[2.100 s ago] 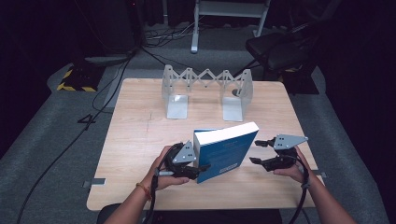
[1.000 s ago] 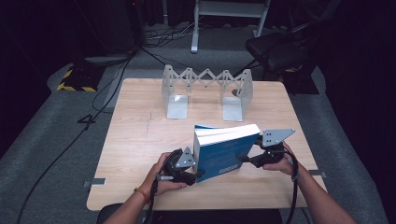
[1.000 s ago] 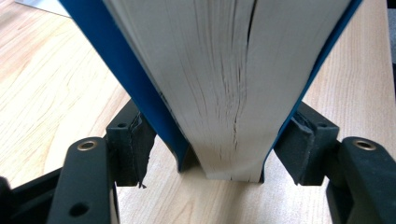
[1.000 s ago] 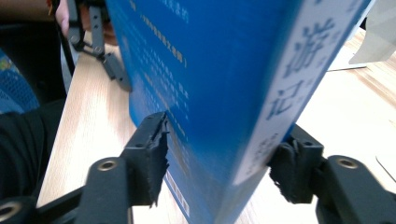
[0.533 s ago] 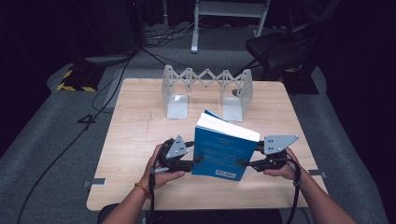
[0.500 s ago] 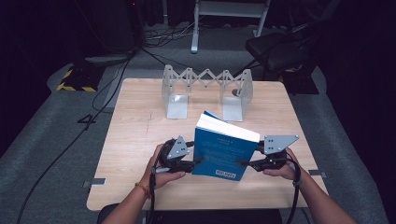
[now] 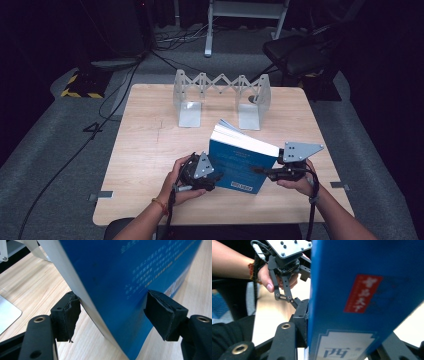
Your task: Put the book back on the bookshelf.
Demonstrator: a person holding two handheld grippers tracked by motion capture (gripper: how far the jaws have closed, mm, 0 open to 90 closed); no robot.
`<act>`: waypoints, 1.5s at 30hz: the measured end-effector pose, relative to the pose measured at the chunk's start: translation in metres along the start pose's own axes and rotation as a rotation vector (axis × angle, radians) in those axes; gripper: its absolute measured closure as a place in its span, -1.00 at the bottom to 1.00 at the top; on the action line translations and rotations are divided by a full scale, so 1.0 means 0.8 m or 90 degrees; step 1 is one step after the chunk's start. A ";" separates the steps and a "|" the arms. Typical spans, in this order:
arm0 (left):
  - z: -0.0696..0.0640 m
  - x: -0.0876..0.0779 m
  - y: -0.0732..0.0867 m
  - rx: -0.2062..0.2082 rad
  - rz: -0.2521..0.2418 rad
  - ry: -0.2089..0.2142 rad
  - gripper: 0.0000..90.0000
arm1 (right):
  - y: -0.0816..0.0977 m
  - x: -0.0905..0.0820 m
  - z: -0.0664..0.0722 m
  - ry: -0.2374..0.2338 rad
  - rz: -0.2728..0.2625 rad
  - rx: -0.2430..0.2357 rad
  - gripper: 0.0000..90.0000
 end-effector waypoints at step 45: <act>0.037 -0.010 0.102 -0.149 0.172 0.014 -0.63 | 0.018 -0.040 -0.015 0.065 -0.018 0.030 0.34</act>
Point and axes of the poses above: each handheld gripper's, and its own axes: x roughly forward along the jaws, y roughly out of its underside, z roughly to its left, the point moved 5 cm from there along x, roughly forward along the jaws, and after that the axes turned 1 degree about x, right-handed, at the moved point
